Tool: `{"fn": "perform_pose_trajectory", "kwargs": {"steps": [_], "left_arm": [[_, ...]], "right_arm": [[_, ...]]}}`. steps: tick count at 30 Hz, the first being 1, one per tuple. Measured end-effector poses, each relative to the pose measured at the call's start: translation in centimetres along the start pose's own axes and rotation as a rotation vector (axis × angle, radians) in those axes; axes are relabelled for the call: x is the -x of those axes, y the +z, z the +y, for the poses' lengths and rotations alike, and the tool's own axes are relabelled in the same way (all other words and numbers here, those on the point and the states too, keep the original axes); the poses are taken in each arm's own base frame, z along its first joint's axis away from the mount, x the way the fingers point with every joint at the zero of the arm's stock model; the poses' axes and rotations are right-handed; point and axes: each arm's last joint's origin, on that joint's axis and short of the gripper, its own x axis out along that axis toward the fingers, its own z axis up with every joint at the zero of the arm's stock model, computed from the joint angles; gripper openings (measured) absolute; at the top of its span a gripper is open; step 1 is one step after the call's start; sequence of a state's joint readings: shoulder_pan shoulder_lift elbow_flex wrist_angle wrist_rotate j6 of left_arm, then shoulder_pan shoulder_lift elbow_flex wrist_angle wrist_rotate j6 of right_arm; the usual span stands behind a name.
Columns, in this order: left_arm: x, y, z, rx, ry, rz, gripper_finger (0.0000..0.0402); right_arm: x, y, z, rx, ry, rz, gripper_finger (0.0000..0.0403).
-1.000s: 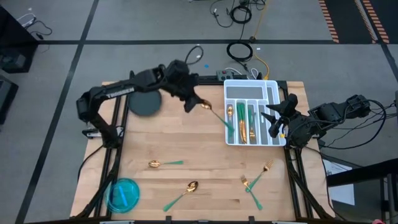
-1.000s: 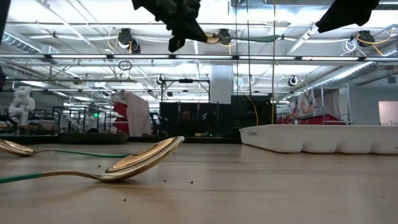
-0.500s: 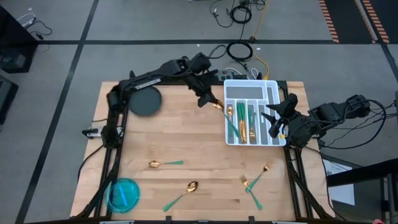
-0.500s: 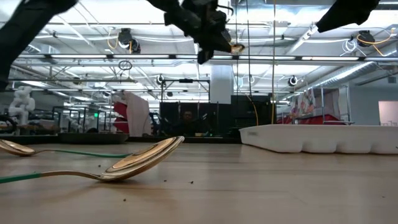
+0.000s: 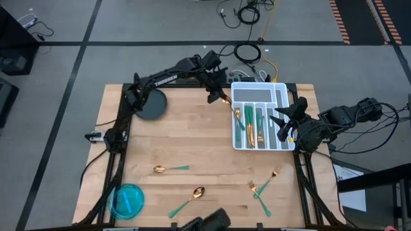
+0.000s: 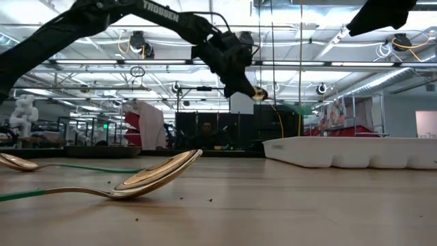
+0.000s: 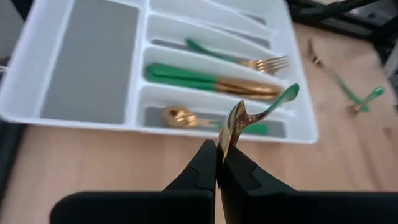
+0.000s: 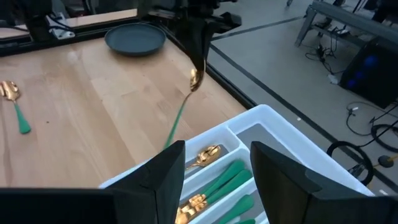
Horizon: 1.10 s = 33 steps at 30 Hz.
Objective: Sort silverware
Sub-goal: Put the green spoon into the silverware tray
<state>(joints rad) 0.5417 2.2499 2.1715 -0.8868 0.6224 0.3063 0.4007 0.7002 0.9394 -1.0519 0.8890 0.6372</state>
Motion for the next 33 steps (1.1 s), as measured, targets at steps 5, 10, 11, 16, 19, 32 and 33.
{"fn": "perform_pose_trajectory", "kwargs": {"steps": [5,10,11,16,19,32,33], "left_arm": [[0.5,-0.7,1.0,-0.114,0.026,0.040,0.0004],[0.3,-0.6,0.9,-0.247,0.057,0.049,0.0004],[0.2,-0.5,0.7,-0.262,0.056,0.048,0.0004],[-1.0,0.8,-1.9,-0.360,0.016,0.037,0.0004],[-1.2,2.0,-3.7,-0.461,-0.006,0.007,0.0004],[-2.3,3.4,-5.1,-0.568,-0.097,-0.107,0.0004],[-2.9,3.3,-4.8,-0.566,-0.103,-0.116,0.0004]], "right_arm": [[-0.2,0.0,0.1,-0.001,-0.029,-0.011,0.0176],[-0.4,0.1,0.4,-0.010,-0.056,-0.020,0.0176],[-0.4,0.1,0.4,-0.018,-0.058,-0.019,0.0176],[-0.7,0.0,0.9,-0.020,-0.067,-0.010,0.0176],[-1.0,0.0,1.1,-0.011,-0.077,-0.002,0.0176],[-1.7,0.0,1.5,0.003,-0.112,0.022,0.0176],[-1.8,0.0,1.5,0.004,-0.112,0.023,0.0176]]}}
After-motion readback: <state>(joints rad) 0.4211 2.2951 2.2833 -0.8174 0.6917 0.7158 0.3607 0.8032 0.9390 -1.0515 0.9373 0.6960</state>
